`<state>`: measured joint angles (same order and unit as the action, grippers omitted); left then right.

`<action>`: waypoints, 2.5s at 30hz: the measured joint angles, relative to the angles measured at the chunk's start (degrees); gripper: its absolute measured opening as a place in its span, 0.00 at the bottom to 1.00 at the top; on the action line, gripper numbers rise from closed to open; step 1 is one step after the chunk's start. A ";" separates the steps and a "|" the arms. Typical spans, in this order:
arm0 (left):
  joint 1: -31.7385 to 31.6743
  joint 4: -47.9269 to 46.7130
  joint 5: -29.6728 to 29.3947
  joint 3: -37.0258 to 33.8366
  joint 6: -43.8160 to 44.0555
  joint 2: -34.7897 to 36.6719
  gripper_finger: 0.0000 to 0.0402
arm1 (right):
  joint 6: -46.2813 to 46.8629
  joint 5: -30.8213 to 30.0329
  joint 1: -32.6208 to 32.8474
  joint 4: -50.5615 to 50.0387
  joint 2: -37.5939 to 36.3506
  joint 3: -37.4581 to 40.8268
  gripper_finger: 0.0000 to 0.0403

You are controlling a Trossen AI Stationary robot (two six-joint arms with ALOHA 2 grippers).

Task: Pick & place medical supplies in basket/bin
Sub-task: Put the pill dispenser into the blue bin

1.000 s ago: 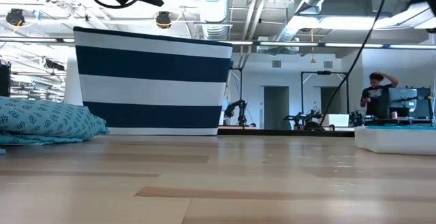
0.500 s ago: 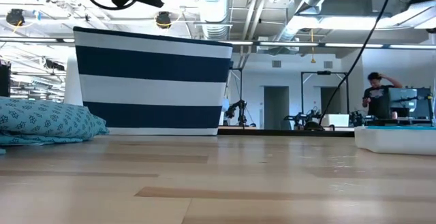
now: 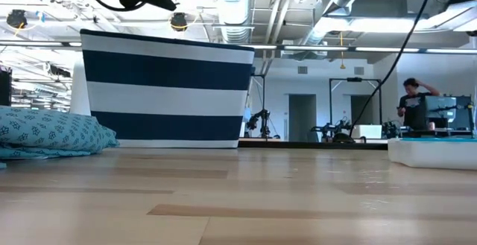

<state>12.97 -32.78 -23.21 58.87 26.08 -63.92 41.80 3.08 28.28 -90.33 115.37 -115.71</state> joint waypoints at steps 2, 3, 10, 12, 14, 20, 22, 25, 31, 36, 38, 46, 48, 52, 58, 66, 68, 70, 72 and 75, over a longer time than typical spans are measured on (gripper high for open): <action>0.00 -0.15 0.15 0.00 0.03 0.00 0.50 | 3.16 0.96 1.71 1.44 1.35 3.50 0.44; 0.01 -0.13 0.17 0.00 0.03 -0.04 0.50 | 3.93 2.09 1.96 2.98 2.06 4.94 0.44; 0.15 -0.93 -0.02 -0.02 1.53 -1.24 0.50 | 7.50 7.72 6.06 3.80 4.95 13.04 0.44; 0.15 -0.84 -0.02 -0.01 1.61 -1.86 0.50 | 9.13 8.62 6.83 4.52 6.29 13.02 0.44; 0.15 -0.73 0.02 -0.07 1.48 -2.05 0.50 | 9.31 9.06 8.14 4.25 7.23 13.92 0.44; 0.15 0.09 -0.15 0.02 1.21 -2.70 0.50 | 8.96 11.75 11.66 11.90 11.46 14.00 0.43; 0.13 -0.32 -0.13 -0.04 1.18 -2.76 0.50 | 8.94 12.85 12.48 13.74 12.63 13.94 0.43; 0.13 -0.04 -0.11 -0.04 1.18 -2.76 0.50 | 9.96 14.59 13.71 14.31 13.57 14.00 0.43; 0.13 0.31 -0.10 -0.04 1.18 -2.74 0.50 | 12.39 14.60 15.14 15.25 14.23 15.11 0.42; 0.13 0.25 -0.10 -0.04 1.18 -2.74 0.50 | 13.31 13.06 15.20 15.82 14.21 17.88 0.42; 0.13 0.24 -0.10 -0.04 1.18 -2.74 0.50 | 13.34 13.02 14.94 16.82 14.21 19.29 0.42; 0.13 0.23 -0.13 -0.04 1.18 -2.74 0.50 | 10.63 13.95 13.97 19.96 13.93 20.87 0.34; 0.13 0.23 -0.33 -0.04 1.18 -2.74 0.50 | 10.65 13.78 13.70 20.35 13.73 20.89 0.26; 0.13 0.23 -0.59 -0.04 1.18 -2.74 0.50 | 9.11 14.11 13.46 21.01 13.75 20.46 0.07; 0.13 0.29 -0.59 -0.04 1.18 -2.74 0.50 | 5.29 11.92 12.17 22.45 14.06 16.42 0.07; 0.13 0.31 -0.67 -0.04 1.21 -2.74 0.50 | -2.53 -9.02 7.87 19.35 13.99 4.54 0.03; 0.13 0.31 -0.59 -0.04 1.23 -2.74 0.50 | -4.96 -16.09 6.19 14.29 13.95 1.19 0.04; 0.12 0.31 -0.07 -0.04 1.23 -2.74 0.50 | -5.87 -22.60 4.46 8.14 13.95 -2.12 0.04; 0.13 0.29 0.17 -0.04 1.23 -2.74 0.50 | -6.07 -27.52 2.83 1.19 13.95 -5.65 0.03; 0.13 0.29 0.27 -0.04 0.89 -2.74 0.50 | -9.37 -32.60 0.28 1.74 12.52 -8.60 0.01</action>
<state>13.10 -32.49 -22.94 58.83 26.97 -66.65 32.43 -29.52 28.56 -88.60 127.89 -124.32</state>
